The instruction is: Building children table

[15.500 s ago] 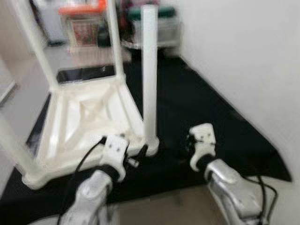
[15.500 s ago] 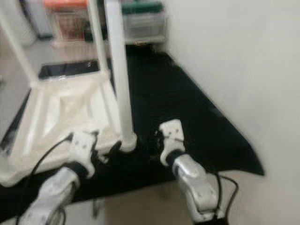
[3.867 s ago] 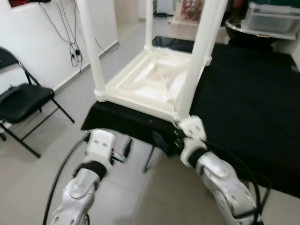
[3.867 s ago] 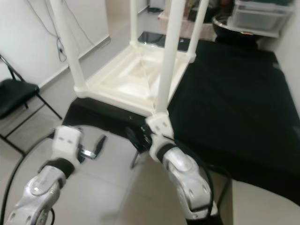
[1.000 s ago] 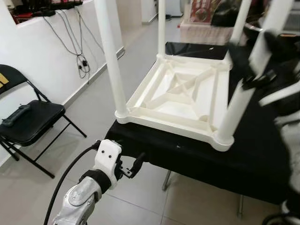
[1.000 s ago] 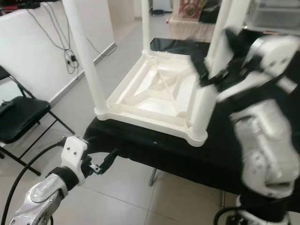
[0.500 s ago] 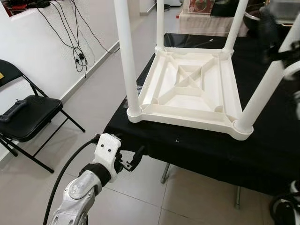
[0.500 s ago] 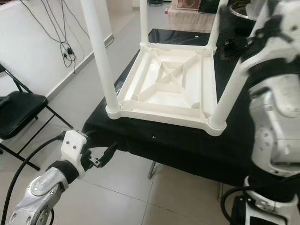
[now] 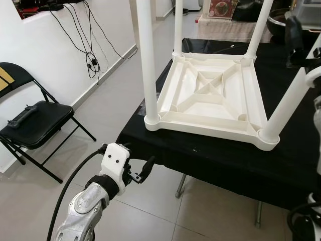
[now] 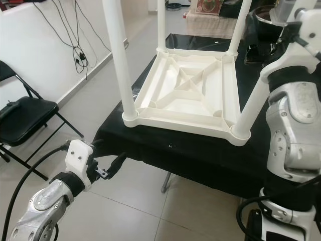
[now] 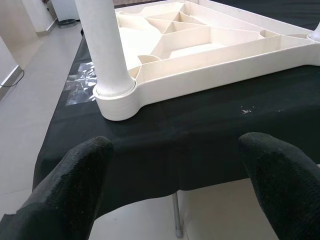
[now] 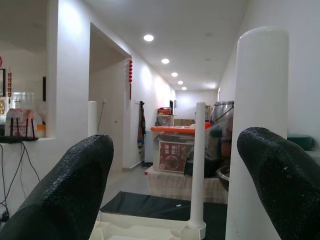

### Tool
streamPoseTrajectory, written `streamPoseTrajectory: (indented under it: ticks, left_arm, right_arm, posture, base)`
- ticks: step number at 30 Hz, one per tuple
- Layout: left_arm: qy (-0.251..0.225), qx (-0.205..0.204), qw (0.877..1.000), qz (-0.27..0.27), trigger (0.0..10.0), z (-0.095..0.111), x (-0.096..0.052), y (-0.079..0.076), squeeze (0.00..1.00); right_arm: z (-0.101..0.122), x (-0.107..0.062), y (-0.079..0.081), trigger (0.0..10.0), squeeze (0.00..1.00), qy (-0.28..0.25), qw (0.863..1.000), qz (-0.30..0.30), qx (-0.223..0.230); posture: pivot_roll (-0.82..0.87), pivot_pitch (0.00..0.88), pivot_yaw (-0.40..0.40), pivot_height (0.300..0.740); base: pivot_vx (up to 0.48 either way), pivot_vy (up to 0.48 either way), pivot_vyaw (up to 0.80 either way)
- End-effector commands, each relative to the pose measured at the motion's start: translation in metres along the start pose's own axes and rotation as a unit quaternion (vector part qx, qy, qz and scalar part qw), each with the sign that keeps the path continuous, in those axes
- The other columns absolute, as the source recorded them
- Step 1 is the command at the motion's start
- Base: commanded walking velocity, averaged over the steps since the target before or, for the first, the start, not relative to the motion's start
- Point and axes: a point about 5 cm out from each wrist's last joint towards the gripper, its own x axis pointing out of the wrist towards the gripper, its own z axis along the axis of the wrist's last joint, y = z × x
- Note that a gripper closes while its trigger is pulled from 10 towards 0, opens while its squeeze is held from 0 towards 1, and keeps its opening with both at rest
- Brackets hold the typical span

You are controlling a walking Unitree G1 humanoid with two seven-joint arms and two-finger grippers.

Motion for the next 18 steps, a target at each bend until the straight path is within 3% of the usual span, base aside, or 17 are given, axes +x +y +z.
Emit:
streamPoseTrajectory:
  ticks: [1, 9, 12, 18]
  left_arm:
    - [0.006, 0.001, 1.000, 0.003, 10.0, -0.003, -0.003, 0.000, 0.00]
    - [0.006, 0.001, 1.000, 0.006, 10.0, -0.002, -0.004, 0.000, 0.00]
    - [0.008, 0.002, 1.000, 0.009, 10.0, -0.002, -0.005, 0.000, 0.00]
    - [0.009, 0.001, 1.000, 0.010, 10.0, -0.003, -0.006, 0.000, 0.00]
  right_arm:
    - [-0.008, 0.000, -0.006, 10.0, 0.00, 0.017, 1.000, -0.021, -0.001]
    - [-0.019, 0.001, -0.012, 10.0, 0.00, 0.024, 0.998, -0.055, -0.018]
    - [-0.009, 0.008, -0.026, 10.0, 0.00, 0.000, 0.996, -0.083, -0.035]
    - [0.001, 0.011, -0.034, 10.0, 0.00, -0.020, 0.995, -0.088, -0.038]
  posture:
    - [-0.05, 0.088, 0.013, 0.740]
    - [-0.04, 0.091, 0.007, 0.740]
    - [-0.03, 0.096, 0.004, 0.740]
    - [-0.03, 0.100, 0.003, 0.740]
  base:
    - [0.000, 0.000, 0.00]
    - [0.000, 0.000, 0.00]
    - [0.000, 0.000, 0.00]
    - [0.000, 0.000, 0.00]
